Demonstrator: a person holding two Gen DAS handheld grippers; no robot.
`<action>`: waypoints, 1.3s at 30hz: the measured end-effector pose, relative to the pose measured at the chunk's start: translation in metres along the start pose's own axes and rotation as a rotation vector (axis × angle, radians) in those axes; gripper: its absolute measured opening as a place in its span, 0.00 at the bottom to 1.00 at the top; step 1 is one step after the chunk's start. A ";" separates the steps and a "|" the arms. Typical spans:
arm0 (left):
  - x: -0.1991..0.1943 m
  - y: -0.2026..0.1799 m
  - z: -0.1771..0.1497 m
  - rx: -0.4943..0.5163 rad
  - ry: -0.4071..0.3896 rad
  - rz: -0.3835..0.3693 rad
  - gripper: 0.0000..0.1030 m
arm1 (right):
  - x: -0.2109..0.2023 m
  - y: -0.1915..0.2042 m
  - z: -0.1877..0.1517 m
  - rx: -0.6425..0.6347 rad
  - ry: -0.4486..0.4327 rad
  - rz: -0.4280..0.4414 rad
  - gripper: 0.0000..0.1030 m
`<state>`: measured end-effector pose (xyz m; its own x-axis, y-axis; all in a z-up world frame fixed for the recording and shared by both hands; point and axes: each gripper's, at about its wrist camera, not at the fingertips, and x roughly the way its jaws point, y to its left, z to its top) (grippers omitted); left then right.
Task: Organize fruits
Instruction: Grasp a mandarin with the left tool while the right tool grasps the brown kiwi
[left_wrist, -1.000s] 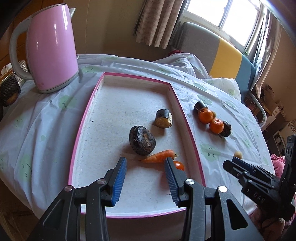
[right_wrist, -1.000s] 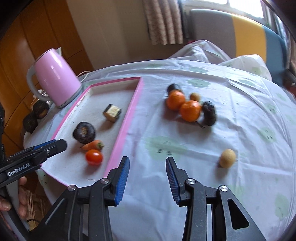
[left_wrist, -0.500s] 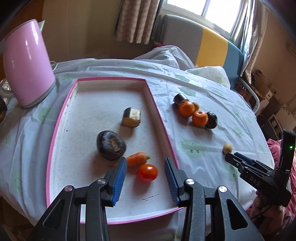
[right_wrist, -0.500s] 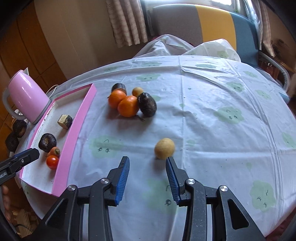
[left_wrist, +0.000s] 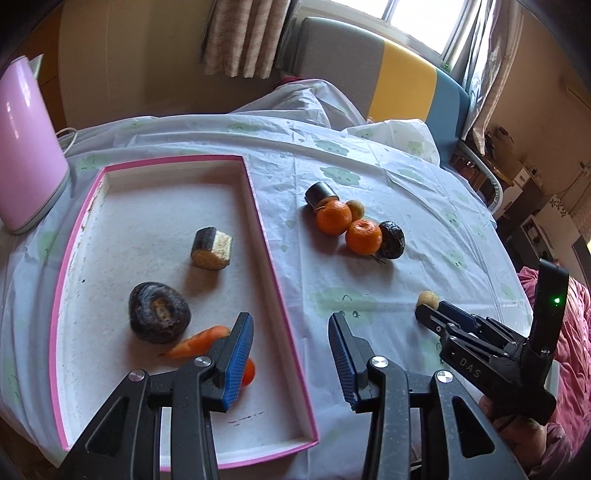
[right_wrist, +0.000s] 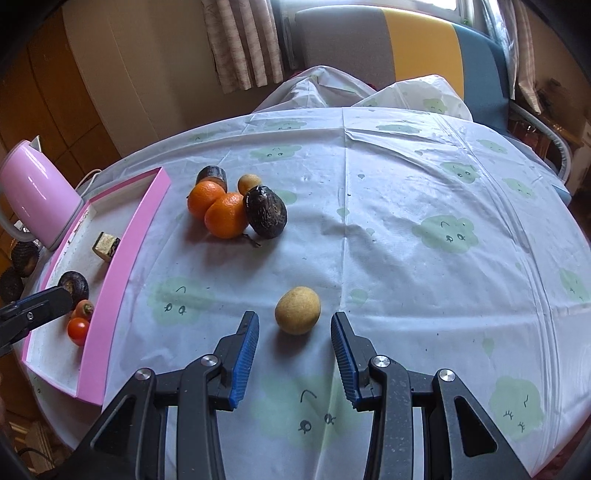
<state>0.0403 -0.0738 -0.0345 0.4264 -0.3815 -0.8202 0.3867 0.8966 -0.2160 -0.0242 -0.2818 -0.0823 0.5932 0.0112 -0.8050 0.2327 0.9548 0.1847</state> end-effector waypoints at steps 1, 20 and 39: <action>0.002 -0.003 0.002 0.004 0.001 -0.001 0.42 | 0.002 0.000 0.001 -0.002 0.001 -0.001 0.34; 0.071 -0.048 0.053 -0.002 0.050 -0.165 0.40 | 0.010 -0.012 0.007 -0.013 -0.018 0.096 0.26; 0.118 -0.058 0.064 -0.012 0.104 -0.178 0.38 | 0.010 -0.012 0.006 -0.034 -0.025 0.110 0.26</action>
<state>0.1207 -0.1848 -0.0846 0.2648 -0.5097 -0.8186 0.4384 0.8197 -0.3686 -0.0161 -0.2952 -0.0893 0.6327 0.1095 -0.7666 0.1391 0.9578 0.2516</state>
